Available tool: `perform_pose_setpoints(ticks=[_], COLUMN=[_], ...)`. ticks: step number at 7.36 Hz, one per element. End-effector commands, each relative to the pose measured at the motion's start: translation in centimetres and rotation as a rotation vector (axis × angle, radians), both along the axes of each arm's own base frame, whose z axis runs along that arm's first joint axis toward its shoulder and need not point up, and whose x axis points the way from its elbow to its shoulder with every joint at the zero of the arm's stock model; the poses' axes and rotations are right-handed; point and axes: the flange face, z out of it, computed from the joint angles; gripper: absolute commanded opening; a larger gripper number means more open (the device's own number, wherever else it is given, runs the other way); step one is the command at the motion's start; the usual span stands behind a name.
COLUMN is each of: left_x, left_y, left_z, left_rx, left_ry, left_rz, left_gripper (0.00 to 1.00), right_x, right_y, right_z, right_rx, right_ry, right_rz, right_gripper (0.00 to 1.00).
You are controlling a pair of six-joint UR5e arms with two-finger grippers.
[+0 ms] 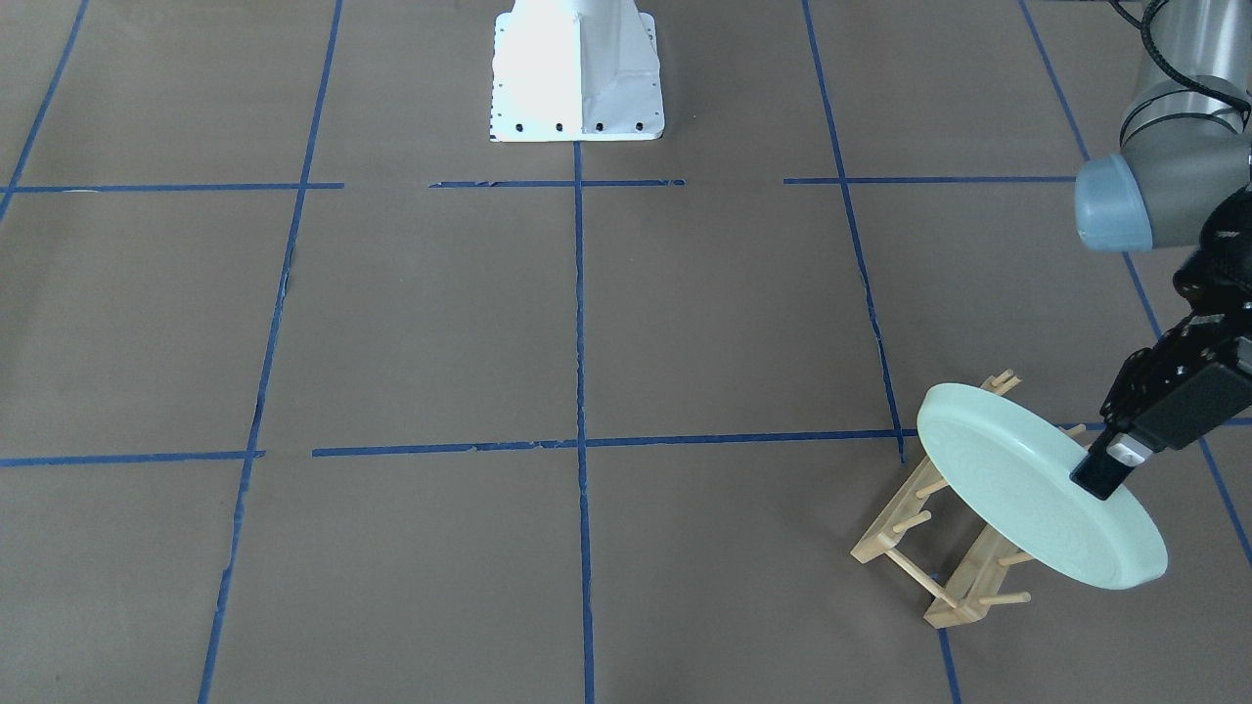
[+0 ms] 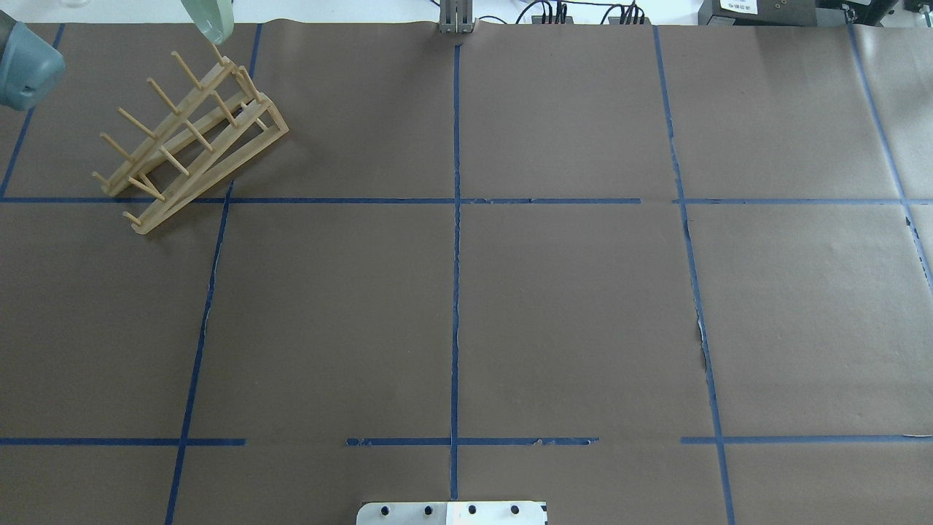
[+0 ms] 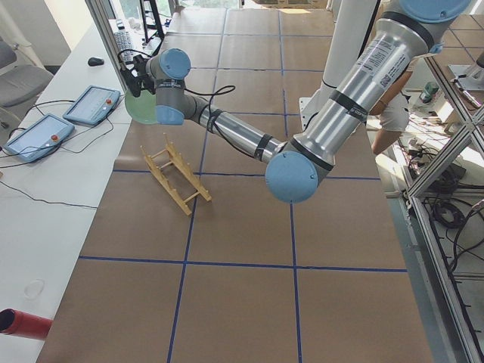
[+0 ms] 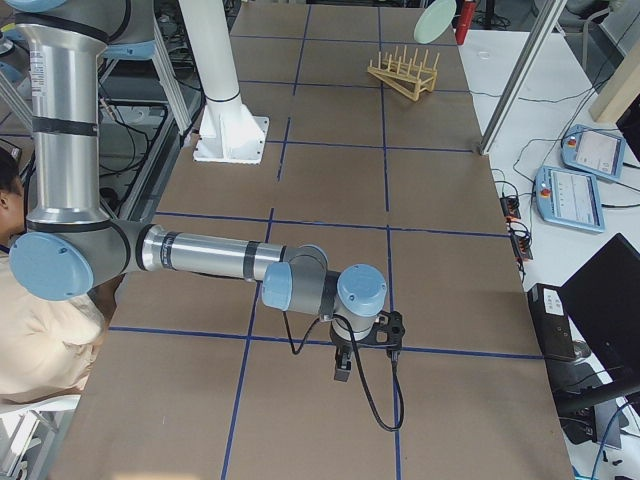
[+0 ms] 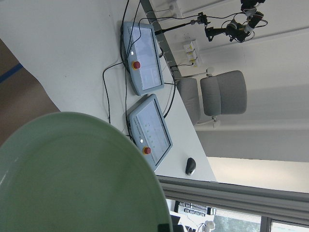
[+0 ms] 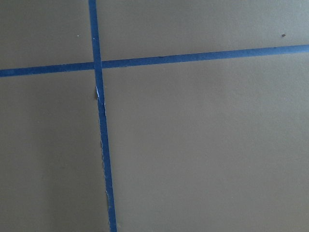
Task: Place plate on table
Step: 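Lift the green plate up out of the wooden rack with the left gripper, then carry the plate toward the robot and lower it flat onto the table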
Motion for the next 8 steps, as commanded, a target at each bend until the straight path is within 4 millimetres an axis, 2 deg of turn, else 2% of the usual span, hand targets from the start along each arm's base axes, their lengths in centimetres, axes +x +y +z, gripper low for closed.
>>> perform_pose_setpoints(ticks=[1, 2, 5, 6, 7, 8], left_x=[5.1, 10.4, 24.7, 28.6, 32.4, 38.9], left_y=[3.1, 5.7, 10.9, 13.1, 12.9, 14.7], left_z=[-2.8, -3.9, -4.2, -4.2, -4.0, -2.5], left_rx=[0.005, 0.011, -0.086, -0.109, -0.139, -0.141], left_ry=[-0.185, -0.377, -0.909, -1.062, -1.141, -1.220], left_rz=[0.167, 0.269, 0.456, 0.540, 0.620, 0.697], left_gripper=[0.00, 0.00, 0.00, 0.00, 0.00, 0.00], right_x=[0.0, 0.0, 0.0, 0.0, 0.0, 0.0], right_y=[0.0, 0.0, 0.0, 0.0, 0.0, 0.0], right_z=[0.0, 0.0, 0.0, 0.0, 0.0, 0.0], right_rx=[0.000, 0.000, 0.000, 0.000, 0.000, 0.000], right_ry=[0.000, 0.000, 0.000, 0.000, 0.000, 0.000], right_rz=[0.000, 0.000, 0.000, 0.000, 0.000, 0.000], right_gripper=[1.00, 1.00, 1.00, 1.00, 1.00, 1.00])
